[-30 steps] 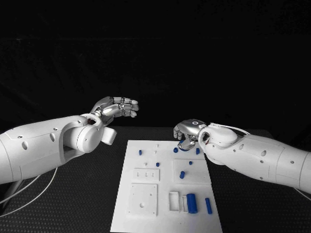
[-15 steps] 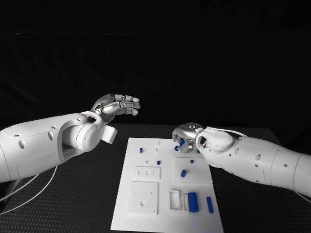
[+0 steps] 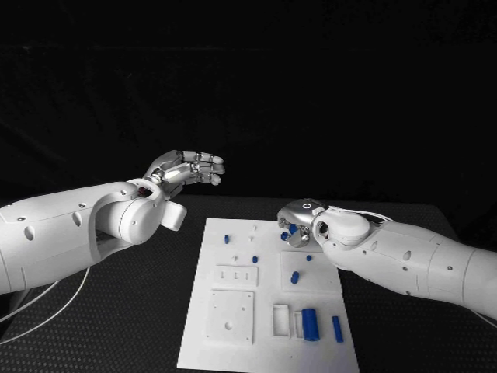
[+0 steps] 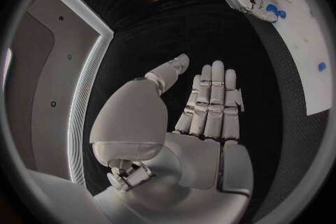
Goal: Assemble the parts on the task board
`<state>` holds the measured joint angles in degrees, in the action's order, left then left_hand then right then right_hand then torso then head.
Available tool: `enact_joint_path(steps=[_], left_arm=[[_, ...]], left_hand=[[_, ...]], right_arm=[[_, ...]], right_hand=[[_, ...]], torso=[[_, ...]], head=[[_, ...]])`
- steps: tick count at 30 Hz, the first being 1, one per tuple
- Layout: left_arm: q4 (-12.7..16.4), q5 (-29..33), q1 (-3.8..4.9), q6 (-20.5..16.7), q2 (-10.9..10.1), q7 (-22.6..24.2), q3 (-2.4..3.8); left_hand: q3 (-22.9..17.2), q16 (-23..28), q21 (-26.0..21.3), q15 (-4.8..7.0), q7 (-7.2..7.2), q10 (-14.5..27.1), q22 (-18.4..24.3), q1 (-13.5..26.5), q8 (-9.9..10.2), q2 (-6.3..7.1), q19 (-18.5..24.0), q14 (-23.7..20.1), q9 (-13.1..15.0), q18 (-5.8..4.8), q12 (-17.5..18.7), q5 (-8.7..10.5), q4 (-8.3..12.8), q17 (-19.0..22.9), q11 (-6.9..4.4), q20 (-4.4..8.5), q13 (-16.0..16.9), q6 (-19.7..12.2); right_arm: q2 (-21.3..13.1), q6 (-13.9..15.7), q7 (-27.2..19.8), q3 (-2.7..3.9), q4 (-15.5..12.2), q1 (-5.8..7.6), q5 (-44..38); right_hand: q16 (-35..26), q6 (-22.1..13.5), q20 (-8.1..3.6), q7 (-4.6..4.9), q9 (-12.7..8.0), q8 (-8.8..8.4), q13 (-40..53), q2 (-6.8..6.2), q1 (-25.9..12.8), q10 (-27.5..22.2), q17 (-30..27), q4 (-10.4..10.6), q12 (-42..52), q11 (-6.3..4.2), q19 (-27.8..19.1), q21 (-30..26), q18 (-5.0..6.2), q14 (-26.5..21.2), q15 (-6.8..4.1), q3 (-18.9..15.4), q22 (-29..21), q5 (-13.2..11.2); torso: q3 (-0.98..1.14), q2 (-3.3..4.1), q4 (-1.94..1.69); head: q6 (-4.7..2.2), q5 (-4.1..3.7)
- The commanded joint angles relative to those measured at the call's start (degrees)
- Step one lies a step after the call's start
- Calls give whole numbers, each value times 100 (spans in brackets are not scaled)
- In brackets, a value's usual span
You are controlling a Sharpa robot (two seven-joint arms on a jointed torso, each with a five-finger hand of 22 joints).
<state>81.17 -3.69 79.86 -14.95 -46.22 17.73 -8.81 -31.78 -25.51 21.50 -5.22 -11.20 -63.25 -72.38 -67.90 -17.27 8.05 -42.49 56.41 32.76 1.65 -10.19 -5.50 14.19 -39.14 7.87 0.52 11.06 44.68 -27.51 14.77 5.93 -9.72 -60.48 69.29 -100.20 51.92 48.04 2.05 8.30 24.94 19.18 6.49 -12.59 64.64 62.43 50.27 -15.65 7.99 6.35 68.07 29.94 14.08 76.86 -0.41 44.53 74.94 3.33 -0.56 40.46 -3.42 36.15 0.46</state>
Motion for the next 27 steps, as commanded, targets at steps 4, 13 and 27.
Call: enact_joint_path(steps=[4, 13, 27], left_arm=[[-12, -38, 8, 52, 37, 48, 4], [36, -38, 7, 56, 55, 46, 3], [26, -38, 6, 67, 70, 41, 1]], left_hand=[[-36, 25, 12, 3, -3, 47, -9, 60, 31, 2, 36, -20, 10, -66, 25, 31, -4, -5, 2, 4, 2, -45], [-37, 26, 13, 2, -5, 49, -10, 65, 33, 1, 36, -20, 12, -65, 28, 32, -7, -6, 4, 4, 3, -48], [-38, 28, 14, 2, -8, 57, -13, 78, 39, -1, 37, -21, 16, -65, 35, 33, -15, -7, 8, 3, 4, -56]], right_arm=[[6, 46, 86, 0, 17, 1, -132], [71, 11, 49, -1, 136, -20, -132], [82, -30, 19, -1, 174, -86, -122]], right_hand=[[43, -42, -5, -2, -13, -41, -33, -67, -22, -92, -16, 3, -51, -1, -9, 45, 92, -20, 26, 68, 129, -39], [59, -36, -5, -12, -14, -40, -56, -46, -22, -117, -27, 20, -64, 2, -15, 60, 92, -28, 30, 93, 129, -42], [116, 228, -17, -28, 52, 100, 5, 77, -32, 224, -45, 9, 134, -40, -23, 112, 92, -43, -12, 103, 131, -43]], torso=[[-26, 50, -10], [-46, 115, -29], [-79, 195, -85]], head=[[-11, -25], [-45, -46], [-40, -82]])
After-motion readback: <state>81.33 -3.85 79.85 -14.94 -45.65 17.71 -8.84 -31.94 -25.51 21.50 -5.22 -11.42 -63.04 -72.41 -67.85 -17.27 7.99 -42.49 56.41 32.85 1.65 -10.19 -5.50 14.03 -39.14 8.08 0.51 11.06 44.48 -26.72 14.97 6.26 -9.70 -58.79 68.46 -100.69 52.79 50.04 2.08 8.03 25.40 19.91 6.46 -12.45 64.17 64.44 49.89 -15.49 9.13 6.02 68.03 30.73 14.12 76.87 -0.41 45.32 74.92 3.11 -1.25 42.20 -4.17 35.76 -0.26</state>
